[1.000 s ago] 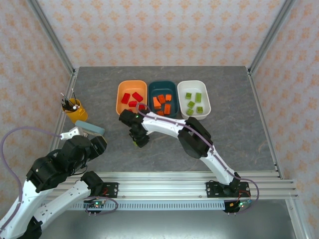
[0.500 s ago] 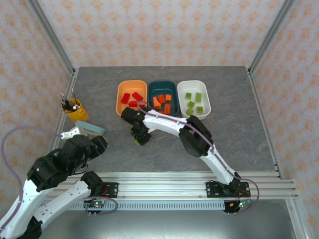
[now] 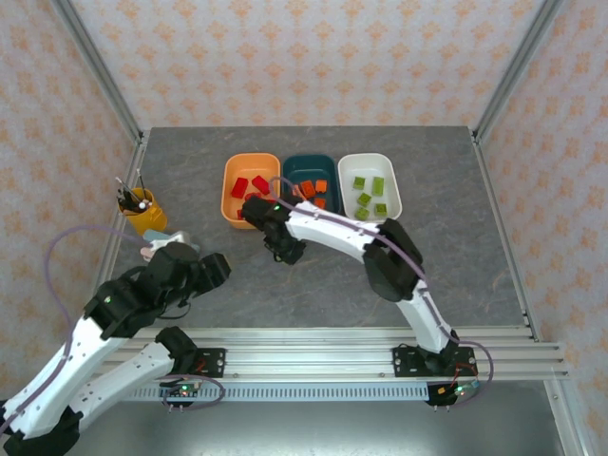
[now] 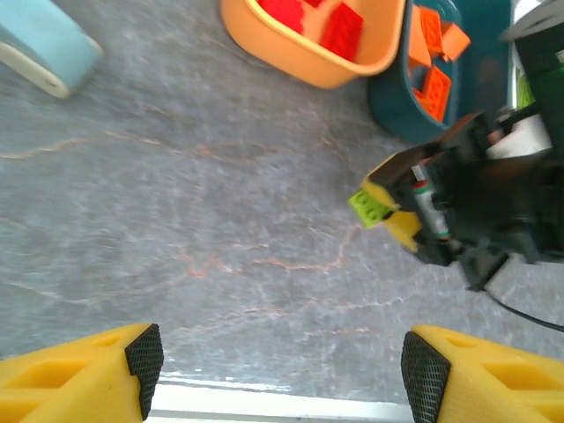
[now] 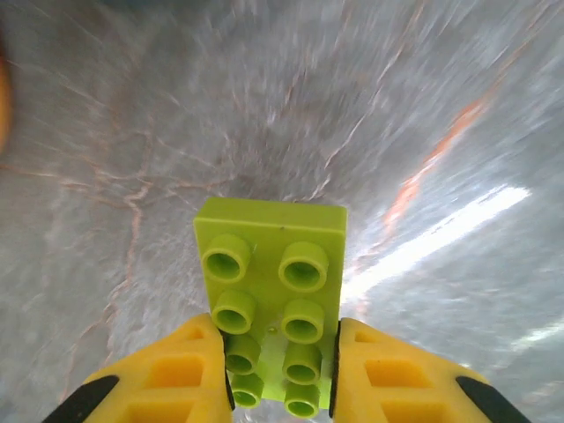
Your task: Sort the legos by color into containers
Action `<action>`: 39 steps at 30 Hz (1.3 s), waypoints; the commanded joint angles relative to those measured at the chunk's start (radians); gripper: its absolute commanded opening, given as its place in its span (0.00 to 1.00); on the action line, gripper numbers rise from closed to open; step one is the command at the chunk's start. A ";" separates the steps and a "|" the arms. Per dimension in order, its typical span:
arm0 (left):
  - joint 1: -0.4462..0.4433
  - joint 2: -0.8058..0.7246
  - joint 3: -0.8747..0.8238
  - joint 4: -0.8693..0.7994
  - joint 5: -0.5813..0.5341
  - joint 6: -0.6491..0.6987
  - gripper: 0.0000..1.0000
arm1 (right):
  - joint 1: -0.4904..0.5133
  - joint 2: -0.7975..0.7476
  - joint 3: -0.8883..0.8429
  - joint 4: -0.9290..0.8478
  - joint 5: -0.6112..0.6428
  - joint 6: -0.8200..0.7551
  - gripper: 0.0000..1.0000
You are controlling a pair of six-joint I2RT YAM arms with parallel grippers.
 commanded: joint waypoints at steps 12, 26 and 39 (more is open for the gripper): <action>-0.049 0.450 0.218 0.373 0.096 0.104 0.75 | -0.413 -0.349 -0.168 0.096 0.067 -0.694 0.26; -0.064 0.748 0.429 0.453 0.056 0.118 0.74 | -0.740 -0.022 -0.008 0.391 -0.286 -0.339 0.26; -0.082 0.822 0.525 0.500 -0.002 0.142 0.74 | -0.760 0.201 0.186 0.407 -0.285 -0.090 0.26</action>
